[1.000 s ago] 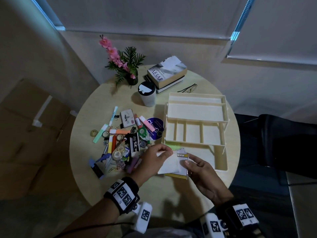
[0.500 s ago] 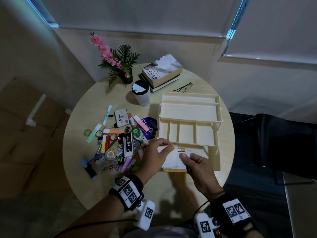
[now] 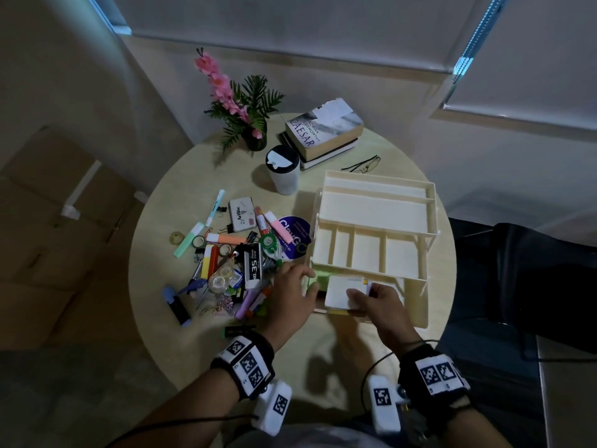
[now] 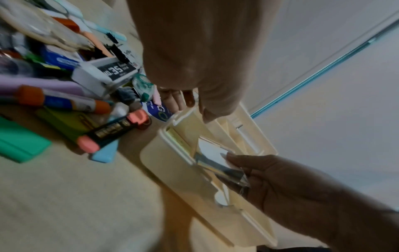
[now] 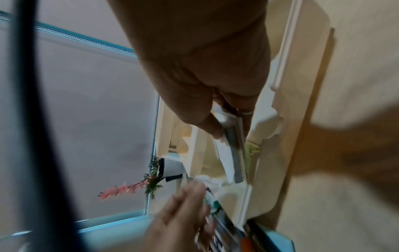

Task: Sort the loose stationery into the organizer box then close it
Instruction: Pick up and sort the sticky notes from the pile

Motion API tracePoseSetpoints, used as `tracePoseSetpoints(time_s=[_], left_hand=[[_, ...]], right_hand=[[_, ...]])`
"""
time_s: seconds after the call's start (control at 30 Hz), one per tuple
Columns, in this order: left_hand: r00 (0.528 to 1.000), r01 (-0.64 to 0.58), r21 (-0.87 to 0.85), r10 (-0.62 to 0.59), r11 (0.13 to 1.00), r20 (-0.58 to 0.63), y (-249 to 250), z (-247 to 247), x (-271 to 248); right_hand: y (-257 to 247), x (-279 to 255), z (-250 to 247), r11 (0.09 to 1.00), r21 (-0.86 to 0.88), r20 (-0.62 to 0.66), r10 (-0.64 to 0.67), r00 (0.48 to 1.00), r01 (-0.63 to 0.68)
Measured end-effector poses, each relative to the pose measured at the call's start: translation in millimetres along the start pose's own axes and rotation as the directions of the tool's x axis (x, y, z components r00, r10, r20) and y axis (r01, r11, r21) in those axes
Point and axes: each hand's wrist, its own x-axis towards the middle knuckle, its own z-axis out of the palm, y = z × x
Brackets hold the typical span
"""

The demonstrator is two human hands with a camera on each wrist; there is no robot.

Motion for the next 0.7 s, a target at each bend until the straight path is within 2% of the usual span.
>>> tracePoseSetpoints(time_s=[0.07,0.17,0.27,0.43,0.63,0.7], left_hand=[[0.997,0.063,0.064,-0.065,0.996,0.029,-13,-5,0],[0.971,0.14,0.09,-0.155,0.986,0.185,-18,-4,0],[0.953,0.187,0.092,-0.204,0.978,0.224,-23,-3,0],[0.948,0.201,0.068,-0.211,0.977,0.236,-20,-9,3],[0.933,0.212,0.036,-0.213,0.977,0.289,-23,-17,2],[0.928,0.199,0.028,-0.197,0.98,0.315,-25,-19,1]], right_hand=[[6,20,5,0.998,-0.05,-0.008,0.038,0.999,-0.039],[7,44,17,0.995,0.007,-0.066,0.104,0.992,-0.104],[5,59,39,0.995,-0.004,-0.168,0.094,0.981,-0.096],[15,71,65,0.99,-0.118,-0.269,0.045,0.962,-0.08],[17,66,73,0.961,-0.258,-0.454,-0.028,0.891,-0.101],[14,62,73,0.956,-0.271,-0.472,-0.029,0.881,-0.114]])
